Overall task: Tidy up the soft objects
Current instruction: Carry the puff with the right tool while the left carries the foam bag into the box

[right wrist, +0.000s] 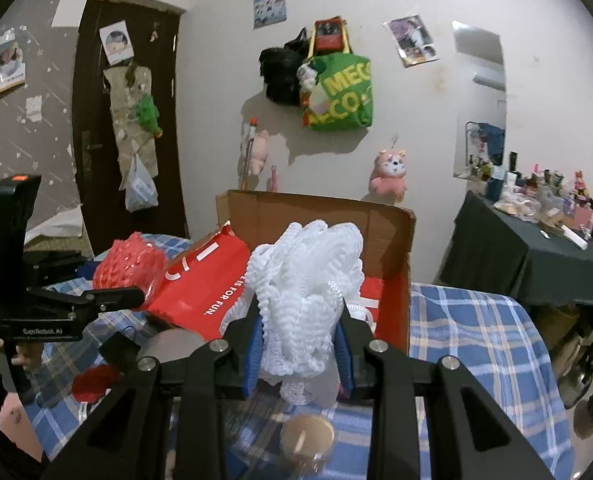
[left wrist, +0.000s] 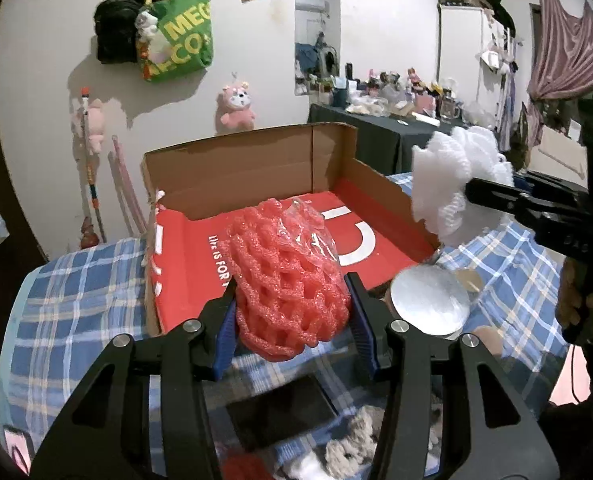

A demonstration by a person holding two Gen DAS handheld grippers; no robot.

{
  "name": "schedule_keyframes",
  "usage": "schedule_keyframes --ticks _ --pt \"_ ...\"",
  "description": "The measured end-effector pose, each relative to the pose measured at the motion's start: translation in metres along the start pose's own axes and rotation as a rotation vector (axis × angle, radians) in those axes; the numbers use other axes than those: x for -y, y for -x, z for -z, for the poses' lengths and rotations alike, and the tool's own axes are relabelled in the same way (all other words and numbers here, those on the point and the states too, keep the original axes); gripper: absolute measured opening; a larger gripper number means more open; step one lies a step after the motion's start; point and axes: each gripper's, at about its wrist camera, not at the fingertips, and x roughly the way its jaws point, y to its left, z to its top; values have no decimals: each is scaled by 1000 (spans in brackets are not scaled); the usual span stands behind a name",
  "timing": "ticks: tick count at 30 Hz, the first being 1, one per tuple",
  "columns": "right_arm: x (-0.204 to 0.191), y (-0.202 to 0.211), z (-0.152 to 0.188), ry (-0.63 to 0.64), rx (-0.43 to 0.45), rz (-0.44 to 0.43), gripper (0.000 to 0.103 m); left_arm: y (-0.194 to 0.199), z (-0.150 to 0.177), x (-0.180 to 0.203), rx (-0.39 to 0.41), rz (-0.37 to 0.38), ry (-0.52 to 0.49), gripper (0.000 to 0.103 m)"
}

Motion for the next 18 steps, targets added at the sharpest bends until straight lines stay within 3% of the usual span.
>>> schedule_keyframes --ticks 9,15,18 --pt "21 -80 -34 -6 -158 -56 33 -66 -42 -15 -139 49 -45 46" --pt "32 -152 -56 -12 -293 -43 33 -129 -68 -32 -249 91 -15 46" --pt "41 -188 -61 -17 -347 -16 33 -161 -76 -39 -286 74 -18 46"
